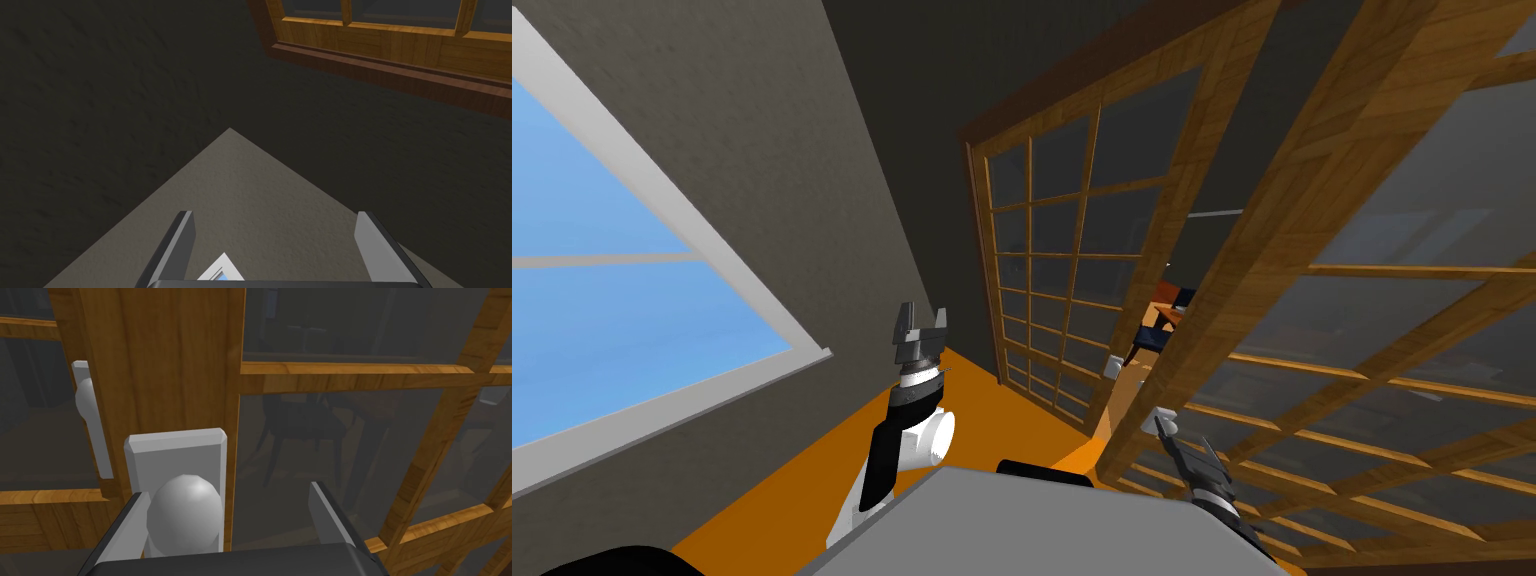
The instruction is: Pull the door open
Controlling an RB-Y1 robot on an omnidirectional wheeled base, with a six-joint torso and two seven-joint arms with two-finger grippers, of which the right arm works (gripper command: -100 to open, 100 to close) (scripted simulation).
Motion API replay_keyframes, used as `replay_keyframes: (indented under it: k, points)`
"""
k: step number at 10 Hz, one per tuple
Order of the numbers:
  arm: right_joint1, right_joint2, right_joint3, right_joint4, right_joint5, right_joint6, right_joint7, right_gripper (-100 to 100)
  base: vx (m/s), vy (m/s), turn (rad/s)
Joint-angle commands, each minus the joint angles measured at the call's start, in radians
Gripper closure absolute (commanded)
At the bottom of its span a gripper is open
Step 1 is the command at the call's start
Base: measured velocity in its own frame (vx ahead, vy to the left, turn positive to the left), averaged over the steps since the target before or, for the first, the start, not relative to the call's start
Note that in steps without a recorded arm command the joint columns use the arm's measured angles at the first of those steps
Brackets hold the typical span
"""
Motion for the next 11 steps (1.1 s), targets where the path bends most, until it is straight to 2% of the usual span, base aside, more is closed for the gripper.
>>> replay_keyframes:
  k: [1, 2, 5, 7, 8, 9, 11]
  points:
    - [0.023, -0.02, -0.026, 0.036, -0.017, 0.018, 0.004, 100, -0.021, 0.024, 0.0]
    - [0.023, -0.02, -0.026, 0.012, -0.017, 0.018, 0.004, 100, -0.004, 0.017, -0.025]
    - [0.023, -0.02, -0.026, 0.036, -0.017, 0.018, 0.004, 100, 0.005, -0.001, -0.003]
    - [0.023, -0.02, -0.026, 0.031, -0.017, 0.018, 0.004, 100, 0.006, -0.003, -0.001]
    - [0.017, -0.015, 0.019, -0.035, 0.01, 0.004, -0.004, 100, -0.103, -0.046, 0.238]
    - [0.018, -0.019, 0.026, -0.038, 0.014, 0.0, -0.009, 100, -0.184, -0.034, 0.224]
    - [0.024, -0.039, 0.06, -0.051, 0.034, -0.021, -0.037, 100, -0.212, -0.063, 0.147]
